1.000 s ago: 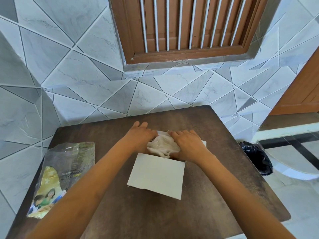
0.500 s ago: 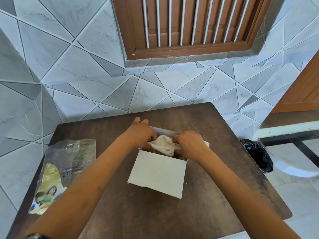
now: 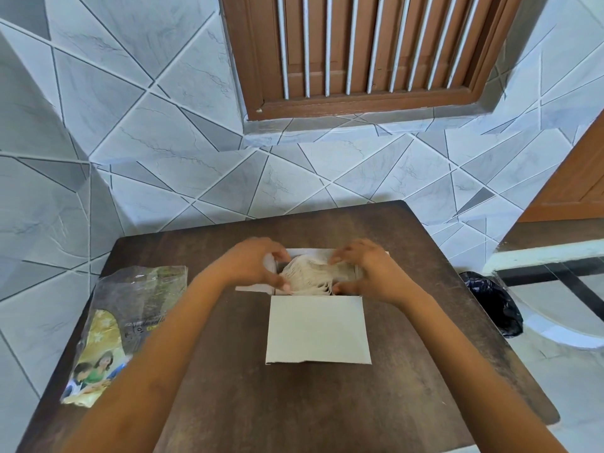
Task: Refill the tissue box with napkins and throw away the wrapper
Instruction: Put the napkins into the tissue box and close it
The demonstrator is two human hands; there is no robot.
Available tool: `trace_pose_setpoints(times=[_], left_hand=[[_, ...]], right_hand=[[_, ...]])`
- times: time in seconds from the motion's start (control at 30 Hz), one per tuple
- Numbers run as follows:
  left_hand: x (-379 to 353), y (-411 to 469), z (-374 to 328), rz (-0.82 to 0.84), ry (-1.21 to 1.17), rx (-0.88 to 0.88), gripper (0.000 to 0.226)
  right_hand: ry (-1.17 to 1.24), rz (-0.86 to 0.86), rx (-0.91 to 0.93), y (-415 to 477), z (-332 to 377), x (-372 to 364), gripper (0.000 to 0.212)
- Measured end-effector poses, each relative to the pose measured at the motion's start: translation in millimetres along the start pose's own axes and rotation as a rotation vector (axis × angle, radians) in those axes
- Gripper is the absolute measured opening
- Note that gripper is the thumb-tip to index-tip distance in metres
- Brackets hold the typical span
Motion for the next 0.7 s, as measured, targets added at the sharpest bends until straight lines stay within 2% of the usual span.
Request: trace_pose_setpoints(times=[0.07,0.13,0.23,0.3,0.4,0.47,0.53,0.6,0.7], left_hand=[[15,-5,12,-0.119,-0.136,0.063,0.047],[18,-7,28,-0.183,-0.100,0.205,0.057],[-3,-10,49,-0.018,-0.111,0.399,0.065],[-12,-13,53,0.047,-0.282,0.425,0.049],[0,-19,44,-0.094,-0.522,0.379,0.020],[8,-23,31,-0.157,-0.728,0.336,0.016],[7,-24,13,-0.111,-0.879,0.305,0.029],[-2,-20,4,-0.065,-0.885,0.310,0.038],[-15,-10,6,-0.162,-0.719,0.281,0.018]], right_hand=[[0.048,-0.164,-0.174,-12,-17,11,0.059],[0.048,-0.178,-0.420,-22,-35,9,0.073],[0.143,-0.124,-0.568,-31,-43,-4,0.078],[0.246,-0.238,-0.581,-36,-43,0,0.079],[0.451,-0.454,-0.549,-39,-32,15,0.079],[0.620,-0.508,-0.541,-40,-21,19,0.071],[0.751,-0.498,-0.530,-42,-12,13,0.051],[0.764,-0.449,-0.526,-43,-5,4,0.041],[0.628,-0.429,-0.496,-37,-6,-3,0.021]])
Point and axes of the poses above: each hand's wrist, its own y-axis towards the middle knuckle, its own x-axis out of the back of the hand, z = x × y, the point moved 7 cm from there along y, towards the middle knuckle
